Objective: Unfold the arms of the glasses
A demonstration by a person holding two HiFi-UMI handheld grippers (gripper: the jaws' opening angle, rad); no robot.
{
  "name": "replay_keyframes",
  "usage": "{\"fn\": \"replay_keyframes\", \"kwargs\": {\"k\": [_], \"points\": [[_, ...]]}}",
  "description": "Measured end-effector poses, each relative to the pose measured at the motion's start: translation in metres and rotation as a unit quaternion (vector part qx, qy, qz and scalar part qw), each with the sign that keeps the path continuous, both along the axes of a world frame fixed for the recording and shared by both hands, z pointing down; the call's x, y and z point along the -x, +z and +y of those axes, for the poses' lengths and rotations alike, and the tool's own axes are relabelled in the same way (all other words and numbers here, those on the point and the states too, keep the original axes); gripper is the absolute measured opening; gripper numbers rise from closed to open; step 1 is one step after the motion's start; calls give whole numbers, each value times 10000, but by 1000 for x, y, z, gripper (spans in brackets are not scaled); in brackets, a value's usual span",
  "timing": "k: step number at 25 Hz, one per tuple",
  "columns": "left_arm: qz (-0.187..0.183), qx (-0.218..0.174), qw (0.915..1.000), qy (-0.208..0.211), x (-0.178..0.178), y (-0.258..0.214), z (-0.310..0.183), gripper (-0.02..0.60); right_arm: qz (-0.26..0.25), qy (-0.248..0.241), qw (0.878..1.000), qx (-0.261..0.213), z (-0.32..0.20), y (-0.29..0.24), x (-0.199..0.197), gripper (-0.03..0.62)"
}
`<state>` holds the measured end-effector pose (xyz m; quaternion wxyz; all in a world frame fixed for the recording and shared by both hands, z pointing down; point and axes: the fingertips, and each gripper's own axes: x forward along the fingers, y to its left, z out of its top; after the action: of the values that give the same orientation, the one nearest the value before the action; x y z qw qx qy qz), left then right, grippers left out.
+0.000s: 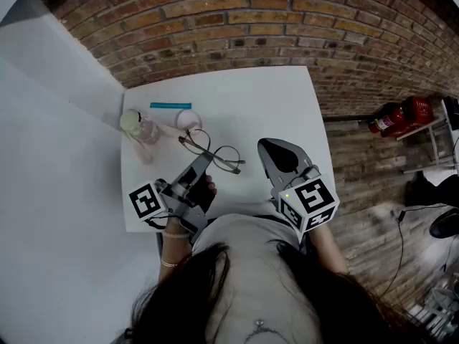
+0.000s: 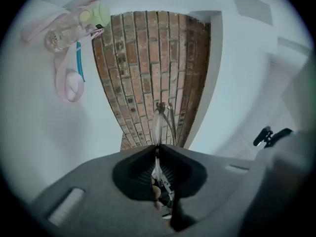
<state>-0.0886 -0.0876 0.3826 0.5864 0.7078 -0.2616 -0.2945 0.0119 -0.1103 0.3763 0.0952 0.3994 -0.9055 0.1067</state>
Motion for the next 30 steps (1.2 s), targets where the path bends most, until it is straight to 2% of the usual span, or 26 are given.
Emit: {"fn": "replay_keyframes", "kwargs": {"k": [9,30], "points": [[28,-10,10000,-37,2,-4,-1,21,-488,-87,9988,-25,2,-14,-2,5],[216,-41,9998,39,3,-7,-7,21,-803,-1214,9893,-81,30,-27,27,39]]}}
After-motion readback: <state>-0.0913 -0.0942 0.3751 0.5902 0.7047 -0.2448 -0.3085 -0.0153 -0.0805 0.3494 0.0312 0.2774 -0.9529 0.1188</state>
